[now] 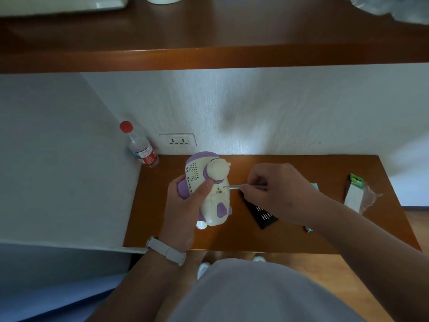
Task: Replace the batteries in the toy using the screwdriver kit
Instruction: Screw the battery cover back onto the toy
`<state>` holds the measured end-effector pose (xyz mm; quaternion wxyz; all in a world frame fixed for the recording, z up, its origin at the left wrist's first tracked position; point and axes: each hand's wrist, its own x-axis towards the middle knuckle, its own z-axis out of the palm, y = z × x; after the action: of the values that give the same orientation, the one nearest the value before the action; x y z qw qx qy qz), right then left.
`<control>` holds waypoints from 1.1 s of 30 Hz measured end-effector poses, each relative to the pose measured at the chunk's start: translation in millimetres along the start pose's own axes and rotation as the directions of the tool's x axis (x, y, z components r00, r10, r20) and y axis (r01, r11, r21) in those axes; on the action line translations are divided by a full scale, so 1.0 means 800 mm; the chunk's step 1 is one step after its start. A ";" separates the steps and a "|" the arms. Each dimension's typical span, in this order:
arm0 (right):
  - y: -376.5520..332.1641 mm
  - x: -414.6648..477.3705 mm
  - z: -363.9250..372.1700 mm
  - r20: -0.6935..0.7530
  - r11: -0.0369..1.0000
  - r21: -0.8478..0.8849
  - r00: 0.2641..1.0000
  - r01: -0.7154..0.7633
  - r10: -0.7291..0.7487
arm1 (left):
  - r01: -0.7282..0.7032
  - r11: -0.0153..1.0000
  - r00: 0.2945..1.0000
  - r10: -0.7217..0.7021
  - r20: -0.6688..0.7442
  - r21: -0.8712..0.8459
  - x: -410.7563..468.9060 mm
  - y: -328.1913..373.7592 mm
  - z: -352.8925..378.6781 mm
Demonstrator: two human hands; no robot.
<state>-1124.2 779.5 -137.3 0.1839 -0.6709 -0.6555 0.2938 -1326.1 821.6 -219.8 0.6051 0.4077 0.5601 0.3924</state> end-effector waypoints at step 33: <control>0.009 0.028 0.137 0.277 0.625 0.687 0.928 -0.371 0.248 | 0.292 0.954 0.941 -0.274 0.200 -0.068 0.100 -0.134 -0.100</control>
<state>-1189.3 786.2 -228.5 0.3301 -0.6194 -0.3705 0.6084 -1398.5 862.1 -351.6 0.7244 0.3284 0.5335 0.2878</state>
